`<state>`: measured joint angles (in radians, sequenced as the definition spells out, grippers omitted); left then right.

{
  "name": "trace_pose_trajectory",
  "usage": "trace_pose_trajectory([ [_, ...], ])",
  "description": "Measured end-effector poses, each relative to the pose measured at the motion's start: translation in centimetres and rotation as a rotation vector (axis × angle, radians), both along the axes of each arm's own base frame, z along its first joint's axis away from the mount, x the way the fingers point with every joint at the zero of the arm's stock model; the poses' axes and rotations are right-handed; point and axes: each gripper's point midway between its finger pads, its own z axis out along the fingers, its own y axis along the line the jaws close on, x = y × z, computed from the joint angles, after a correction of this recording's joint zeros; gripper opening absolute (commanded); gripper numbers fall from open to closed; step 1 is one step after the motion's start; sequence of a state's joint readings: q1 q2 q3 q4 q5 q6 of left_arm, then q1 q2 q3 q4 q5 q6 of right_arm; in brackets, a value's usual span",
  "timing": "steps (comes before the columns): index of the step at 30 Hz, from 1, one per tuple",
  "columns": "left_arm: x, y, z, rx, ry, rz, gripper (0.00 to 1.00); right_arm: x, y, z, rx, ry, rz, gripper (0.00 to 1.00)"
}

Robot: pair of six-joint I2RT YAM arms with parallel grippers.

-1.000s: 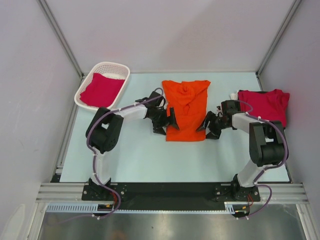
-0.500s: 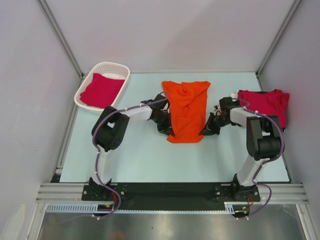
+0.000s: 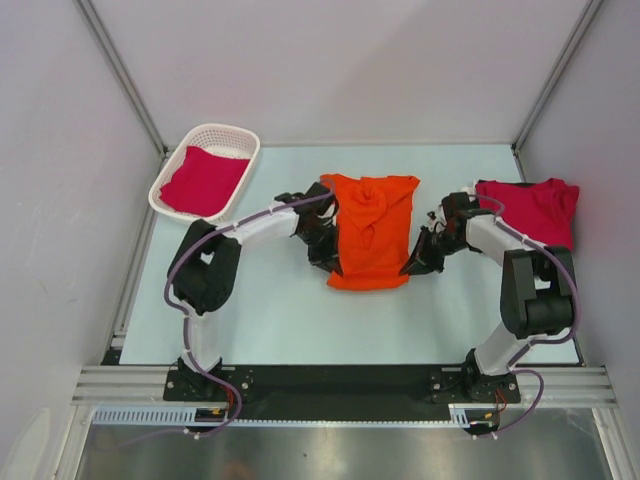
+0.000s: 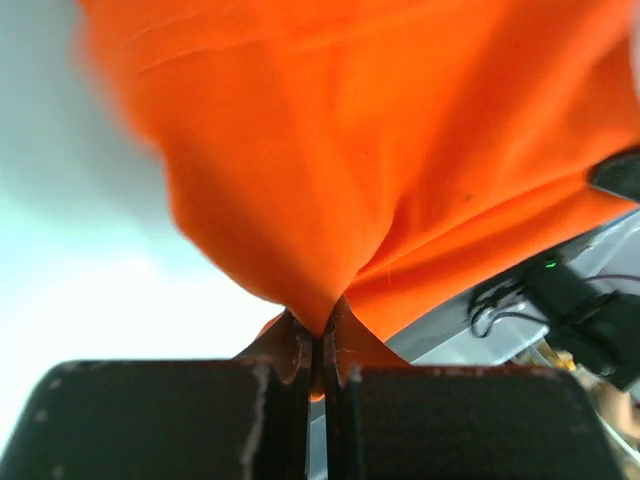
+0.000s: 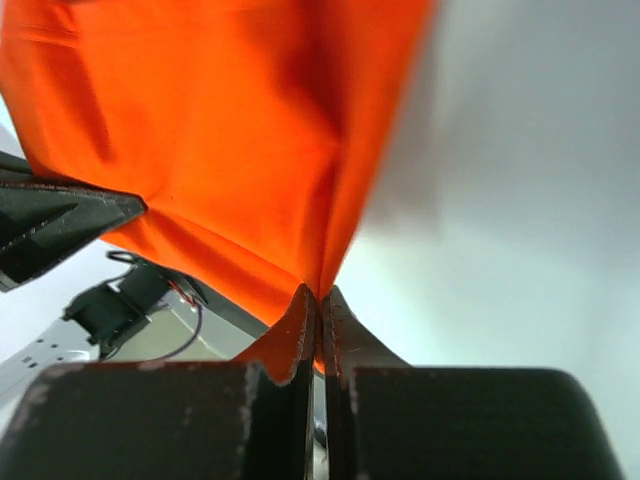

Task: Fold and stack the t-shirts
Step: Grab one side of the 2/3 rectangular tshirt with both arms, then fold the long partially folded tshirt into a neat square

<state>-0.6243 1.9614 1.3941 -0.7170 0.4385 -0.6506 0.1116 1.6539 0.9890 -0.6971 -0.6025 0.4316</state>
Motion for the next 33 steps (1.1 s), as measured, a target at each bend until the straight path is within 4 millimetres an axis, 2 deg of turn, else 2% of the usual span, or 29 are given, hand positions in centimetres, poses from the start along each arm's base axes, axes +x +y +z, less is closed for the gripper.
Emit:
trace_pose_trajectory([
  [2, 1.5, -0.6, 2.0, -0.010, -0.051, -0.004, 0.00, 1.5, 0.0, 1.4, 0.008, -0.054, -0.005, 0.00],
  [7, 6.1, -2.8, 9.3, -0.094, -0.217, 0.006, 0.00, 7.2, 0.0, 6.6, 0.046, -0.243, -0.027, 0.00],
  [9, 7.7, -3.4, 11.3, -0.128, -0.265, 0.016, 0.00, 9.5, 0.1, 8.2, 0.069, -0.307, -0.031, 0.00],
  [11, 9.1, -3.7, 12.2, -0.145, -0.286, 0.026, 0.00, 11.2, 0.1, 8.7, 0.086, -0.329, -0.037, 0.00],
  [14, 10.9, -3.9, 11.4, -0.146, -0.276, 0.045, 0.00, 13.8, 0.1, 7.9, 0.105, -0.328, -0.050, 0.00],
  [20, 14.3, -3.5, 6.3, -0.120, -0.183, 0.098, 0.00, 17.0, 0.1, 3.7, 0.125, -0.244, -0.073, 0.00],
  [24, 15.7, -2.8, 4.1, -0.126, -0.118, 0.148, 0.00, 18.8, 0.2, 2.5, 0.139, -0.236, -0.072, 0.00],
  [27, 16.7, -2.4, 3.9, -0.151, -0.104, 0.182, 0.00, 20.0, 0.2, 2.6, 0.150, -0.249, -0.076, 0.00],
  [30, 18.2, -2.5, 5.0, -0.203, -0.129, 0.210, 0.00, 21.1, 0.1, 3.2, 0.171, -0.277, -0.088, 0.01],
  [31, 18.8, -2.6, 5.5, -0.226, -0.143, 0.218, 0.10, 21.5, 0.1, 3.4, 0.179, -0.285, -0.095, 0.01],
  [33, 19.8, -2.9, 6.3, -0.271, -0.158, 0.230, 0.43, 22.4, -0.1, 3.5, 0.188, -0.300, -0.109, 0.06],
])
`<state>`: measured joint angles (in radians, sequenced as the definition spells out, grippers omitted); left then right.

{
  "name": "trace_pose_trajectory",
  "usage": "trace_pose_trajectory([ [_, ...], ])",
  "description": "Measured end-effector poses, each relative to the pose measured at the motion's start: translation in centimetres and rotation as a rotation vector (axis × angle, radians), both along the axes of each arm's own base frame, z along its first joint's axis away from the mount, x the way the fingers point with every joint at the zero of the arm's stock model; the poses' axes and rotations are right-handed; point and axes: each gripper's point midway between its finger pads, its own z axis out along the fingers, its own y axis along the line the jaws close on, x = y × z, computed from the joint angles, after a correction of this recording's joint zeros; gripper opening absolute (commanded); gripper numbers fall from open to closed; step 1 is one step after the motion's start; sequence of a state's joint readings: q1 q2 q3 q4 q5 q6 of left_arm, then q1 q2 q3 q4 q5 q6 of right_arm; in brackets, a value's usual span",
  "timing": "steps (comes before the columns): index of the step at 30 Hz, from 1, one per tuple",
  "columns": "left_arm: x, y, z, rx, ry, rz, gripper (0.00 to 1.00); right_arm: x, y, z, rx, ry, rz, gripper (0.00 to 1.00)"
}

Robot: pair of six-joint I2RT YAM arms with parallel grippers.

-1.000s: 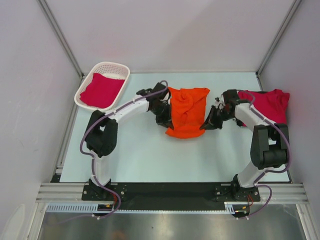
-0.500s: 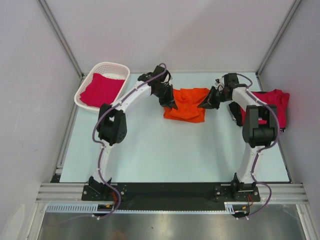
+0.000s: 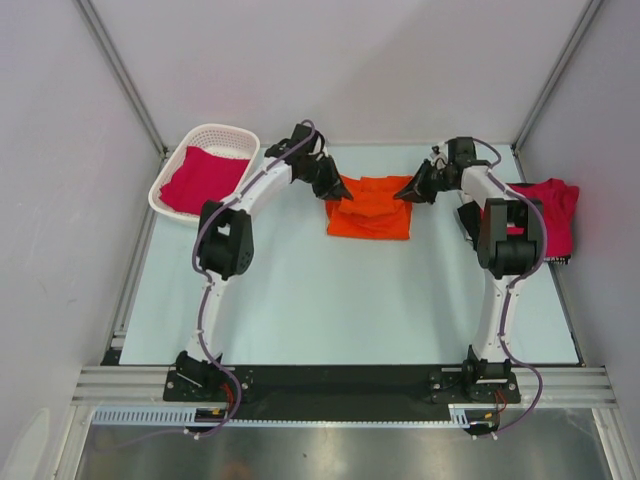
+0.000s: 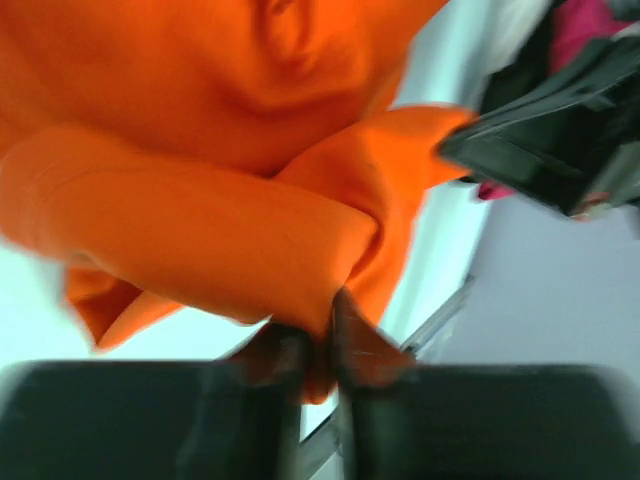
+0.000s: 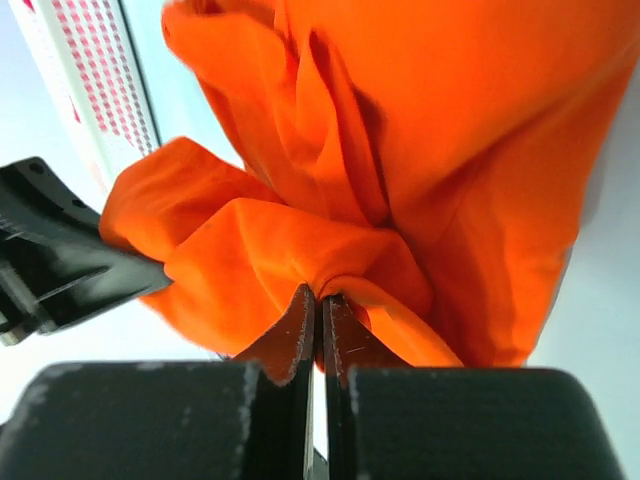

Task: Fold and stack the t-shirts
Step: Fold the long partially folded tshirt into a neat square, then smooth out wrinkles on the folded tshirt

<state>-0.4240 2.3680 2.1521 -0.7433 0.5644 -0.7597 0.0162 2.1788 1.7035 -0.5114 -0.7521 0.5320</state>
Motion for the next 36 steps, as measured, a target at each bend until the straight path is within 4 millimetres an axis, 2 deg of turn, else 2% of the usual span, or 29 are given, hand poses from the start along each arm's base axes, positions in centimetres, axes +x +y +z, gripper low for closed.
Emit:
trace_pose_trajectory([
  [1, 0.6, -0.3, 0.5, -0.030, -0.014, 0.002, 0.70, 0.3, 0.0, 0.0, 0.004, -0.003, -0.004, 0.09],
  [2, 1.2, -0.7, 0.9, -0.059, -0.025, 0.007, 0.80, 0.7, -0.1, -0.2, 0.008, -0.004, -0.011, 0.24],
  [3, 1.8, -1.0, 1.1, -0.086, -0.034, 0.008, 0.99, 1.2, -0.2, -0.5, 0.011, -0.011, -0.014, 0.37],
  [4, 2.2, -1.2, 1.2, -0.105, -0.040, 0.010, 1.00, 1.4, -0.1, -0.7, 0.016, -0.007, -0.019, 0.56],
  [5, 2.7, -1.5, 1.1, -0.123, -0.044, 0.015, 1.00, 1.6, -0.2, -1.1, 0.016, -0.007, -0.024, 0.99],
  [9, 3.6, -1.6, 0.1, -0.148, -0.030, 0.035, 1.00, 2.7, -0.5, -2.3, -0.017, -0.040, -0.046, 1.00],
  [13, 4.2, -1.4, 0.2, -0.163, -0.049, 0.038, 1.00, 3.8, -0.8, -1.6, -0.083, -0.122, -0.088, 1.00],
  [15, 4.4, -1.3, 0.5, -0.171, -0.073, 0.039, 1.00, 4.0, -1.0, -0.1, -0.121, -0.168, -0.113, 1.00],
  [17, 3.9, -0.7, 0.6, -0.162, -0.072, 0.041, 0.97, 4.0, -1.4, 2.3, -0.150, -0.226, -0.134, 1.00],
  [18, 3.5, -0.4, 0.7, -0.150, -0.075, 0.046, 0.88, 4.1, -1.5, 3.8, -0.162, -0.263, -0.139, 1.00],
  [19, 3.2, 0.1, 0.9, -0.135, -0.082, 0.048, 0.61, 4.0, -1.6, 5.4, -0.169, -0.299, -0.144, 0.99],
  [21, 2.6, 0.9, 1.4, -0.106, -0.098, 0.059, 0.16, 3.7, -1.9, 8.3, -0.174, -0.365, -0.155, 0.87],
  [22, 2.1, 1.5, 1.7, -0.080, -0.111, 0.064, 0.00, 3.2, -2.1, 9.7, -0.175, -0.398, -0.160, 0.78],
  [23, 1.6, 2.1, 2.0, -0.056, -0.125, 0.069, 0.00, 2.5, -2.4, 10.8, -0.174, -0.419, -0.166, 0.30],
  [24, 1.1, 2.7, 2.6, -0.029, -0.143, 0.078, 0.00, 1.9, -2.6, 11.8, -0.172, -0.437, -0.171, 0.09],
  [25, 0.7, 3.4, 3.2, -0.001, -0.163, 0.087, 0.00, 1.2, -2.9, 12.5, -0.170, -0.453, -0.173, 0.00],
  [28, -0.1, 5.0, 5.5, 0.059, -0.227, 0.115, 0.00, -0.8, -3.3, 12.6, -0.156, -0.444, -0.179, 0.00],
  [31, -1.1, 5.7, 7.3, 0.082, -0.276, 0.118, 0.00, -2.4, -3.2, 10.6, -0.142, -0.387, -0.164, 0.00],
  [34, -2.0, 4.9, 7.8, 0.074, -0.291, 0.087, 0.00, -4.4, -2.5, 7.6, -0.111, -0.298, -0.132, 0.00],
  [36, -3.0, 3.8, 7.2, 0.068, -0.277, 0.046, 0.00, -5.3, -2.0, 6.4, -0.084, -0.257, -0.116, 0.00],
])
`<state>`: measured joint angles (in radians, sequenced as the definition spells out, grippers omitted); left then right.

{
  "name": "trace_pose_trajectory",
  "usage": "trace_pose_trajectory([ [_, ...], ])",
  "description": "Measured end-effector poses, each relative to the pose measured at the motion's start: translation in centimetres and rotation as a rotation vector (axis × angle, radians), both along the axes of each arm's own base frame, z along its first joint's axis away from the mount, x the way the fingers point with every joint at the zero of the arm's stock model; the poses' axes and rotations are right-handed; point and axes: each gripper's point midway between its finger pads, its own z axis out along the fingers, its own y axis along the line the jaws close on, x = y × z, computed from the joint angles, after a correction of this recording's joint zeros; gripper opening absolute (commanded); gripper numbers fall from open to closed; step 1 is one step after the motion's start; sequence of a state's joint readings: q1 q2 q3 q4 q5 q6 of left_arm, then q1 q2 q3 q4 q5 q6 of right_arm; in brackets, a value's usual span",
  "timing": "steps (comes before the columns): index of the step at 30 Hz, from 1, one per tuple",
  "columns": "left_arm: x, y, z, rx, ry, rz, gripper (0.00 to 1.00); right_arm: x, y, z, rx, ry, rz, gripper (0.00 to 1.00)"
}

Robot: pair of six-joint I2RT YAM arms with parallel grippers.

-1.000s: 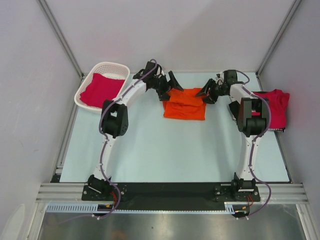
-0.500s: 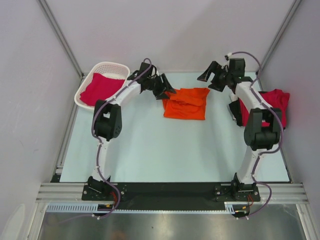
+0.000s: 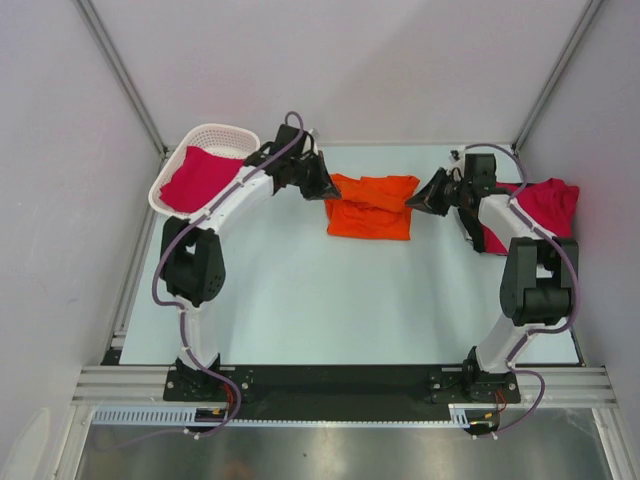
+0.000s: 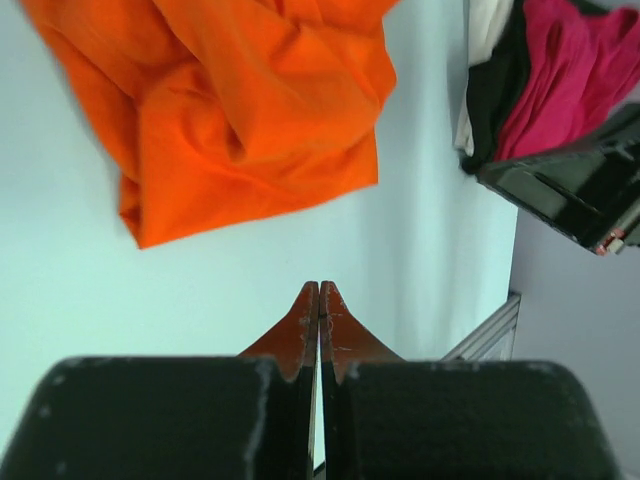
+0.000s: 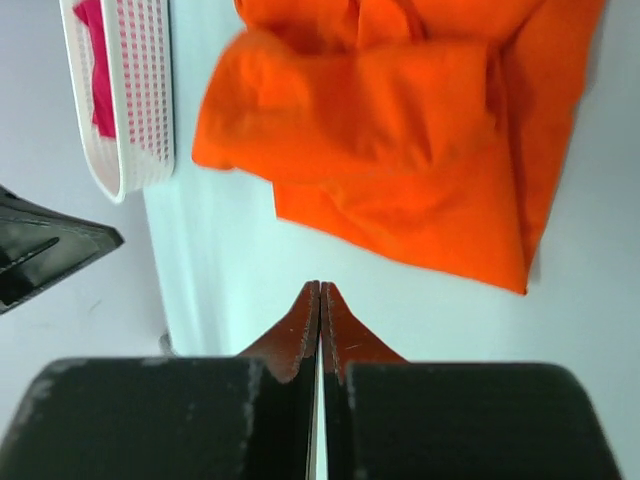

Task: Fold and stack the t-shirts
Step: Smooth out wrinkles on the folded tshirt

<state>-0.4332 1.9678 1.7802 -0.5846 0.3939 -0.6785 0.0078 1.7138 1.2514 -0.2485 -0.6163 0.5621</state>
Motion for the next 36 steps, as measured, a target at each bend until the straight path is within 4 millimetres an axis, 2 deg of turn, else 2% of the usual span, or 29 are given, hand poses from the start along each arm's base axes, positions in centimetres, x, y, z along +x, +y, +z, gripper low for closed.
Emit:
trace_pose_trajectory([
  [3, -1.5, -2.2, -1.6, 0.009, 0.033, -0.059, 0.00, -0.9, 1.3, -1.7, 0.061, 0.069, 0.039, 0.00],
  [7, -3.9, -3.8, -4.7, 0.037, 0.107, -0.116, 0.00, -1.1, 3.4, -3.6, 0.124, 0.127, 0.090, 0.00],
  [10, -4.9, -3.5, -6.2, 0.062, 0.148, -0.122, 0.00, -1.4, 5.3, -4.6, 0.160, 0.156, 0.138, 0.00],
  [14, -4.6, -2.6, -6.7, 0.090, 0.144, -0.110, 0.00, -1.6, 7.9, -6.5, 0.192, 0.206, 0.192, 0.00],
  [18, -4.3, -1.9, -7.1, 0.106, 0.146, -0.097, 0.00, -1.0, 10.0, -8.0, 0.205, 0.239, 0.228, 0.00],
  [22, -4.2, -0.8, -7.8, 0.134, 0.159, -0.085, 0.00, 1.1, 11.1, -7.9, 0.190, 0.213, 0.227, 0.00],
  [30, -3.7, 0.8, -8.2, 0.152, 0.167, -0.073, 0.00, 8.5, 12.1, -4.8, 0.115, 0.023, 0.179, 0.00],
  [33, -3.6, 1.3, -8.3, 0.158, 0.172, -0.069, 0.00, 10.8, 12.4, -5.1, 0.086, -0.014, 0.163, 0.00],
  [36, -3.6, 1.8, -8.4, 0.163, 0.178, -0.069, 0.00, 12.7, 12.8, -6.6, 0.060, -0.018, 0.149, 0.00],
])
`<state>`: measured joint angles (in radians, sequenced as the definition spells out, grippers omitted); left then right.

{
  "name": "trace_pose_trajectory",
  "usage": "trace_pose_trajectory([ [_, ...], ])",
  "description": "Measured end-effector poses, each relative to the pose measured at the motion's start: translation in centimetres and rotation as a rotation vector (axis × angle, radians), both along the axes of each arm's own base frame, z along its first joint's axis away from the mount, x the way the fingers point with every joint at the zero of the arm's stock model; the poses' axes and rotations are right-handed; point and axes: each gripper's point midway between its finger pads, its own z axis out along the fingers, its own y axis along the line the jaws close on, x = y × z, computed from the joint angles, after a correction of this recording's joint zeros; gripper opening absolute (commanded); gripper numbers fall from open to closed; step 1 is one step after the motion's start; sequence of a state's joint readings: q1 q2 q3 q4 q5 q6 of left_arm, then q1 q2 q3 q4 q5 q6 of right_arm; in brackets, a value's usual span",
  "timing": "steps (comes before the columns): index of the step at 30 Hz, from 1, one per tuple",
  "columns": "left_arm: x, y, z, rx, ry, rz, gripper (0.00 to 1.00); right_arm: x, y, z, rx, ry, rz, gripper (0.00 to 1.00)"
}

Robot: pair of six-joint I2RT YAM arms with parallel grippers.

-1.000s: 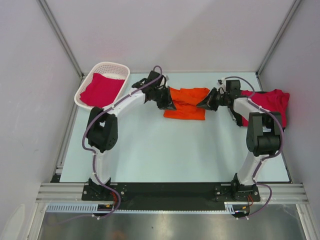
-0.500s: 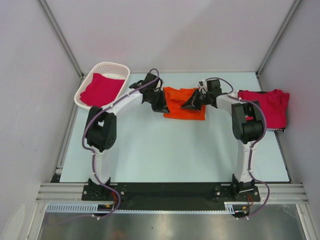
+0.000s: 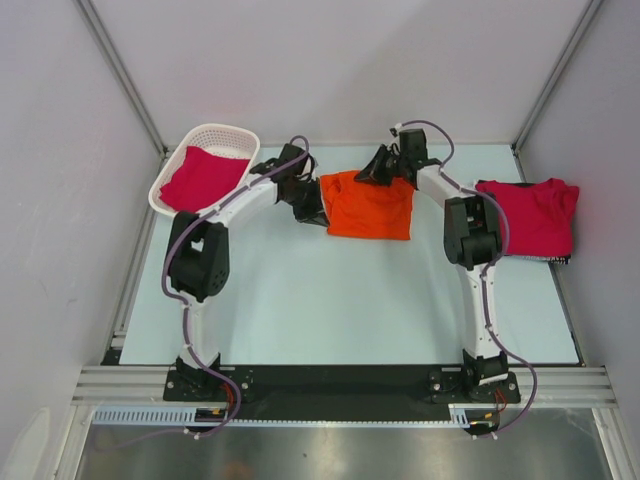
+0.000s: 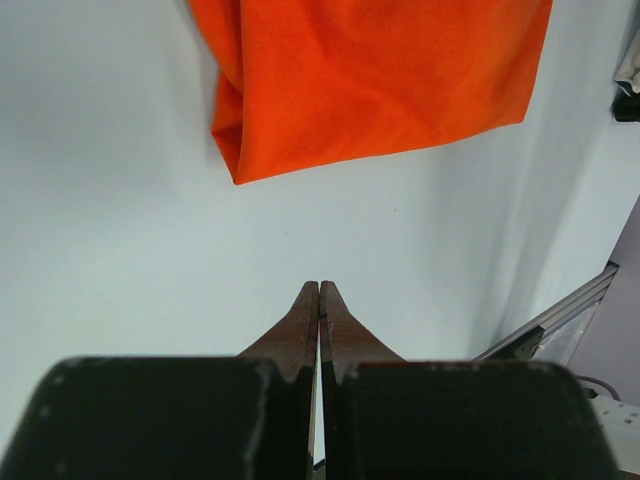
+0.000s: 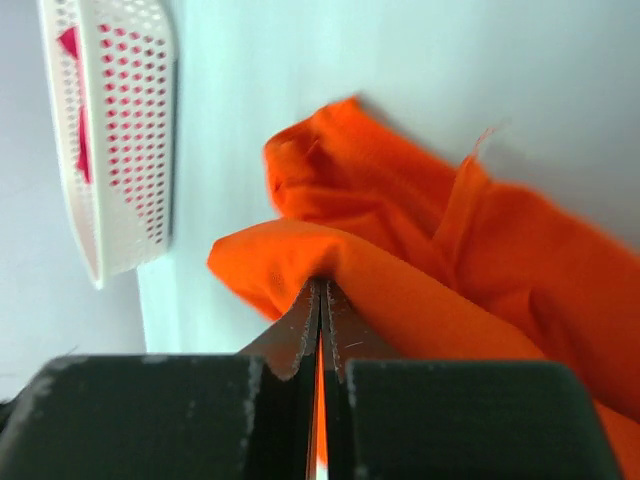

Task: Fold and stack the t-shirts
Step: Smooth out wrinkles on the folded tshirt

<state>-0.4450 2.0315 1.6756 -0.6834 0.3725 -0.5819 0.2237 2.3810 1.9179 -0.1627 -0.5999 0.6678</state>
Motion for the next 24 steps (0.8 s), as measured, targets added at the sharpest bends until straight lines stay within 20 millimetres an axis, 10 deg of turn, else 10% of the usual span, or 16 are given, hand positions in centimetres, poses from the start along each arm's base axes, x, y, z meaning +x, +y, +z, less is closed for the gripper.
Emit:
trace_pose_trajectory([
  [8, 1.0, -0.1, 0.5, -0.010, 0.004, -0.022, 0.00, 1.5, -0.3, -5.1, -0.088, 0.047, -0.052, 0.00],
  [14, 2.2, -1.0, 2.1, -0.045, -0.026, -0.040, 0.01, 2.5, -1.4, -4.3, -0.186, -0.025, -0.100, 0.00],
  [19, 2.1, -1.2, 2.5, -0.064, -0.019, -0.045, 0.00, 2.3, -2.9, 1.4, -0.276, -0.151, -0.151, 0.00],
  [24, 2.8, -2.1, 2.6, -0.109, -0.004, -0.032, 0.00, 0.8, -4.1, 11.3, -0.239, -0.323, -0.182, 0.00],
])
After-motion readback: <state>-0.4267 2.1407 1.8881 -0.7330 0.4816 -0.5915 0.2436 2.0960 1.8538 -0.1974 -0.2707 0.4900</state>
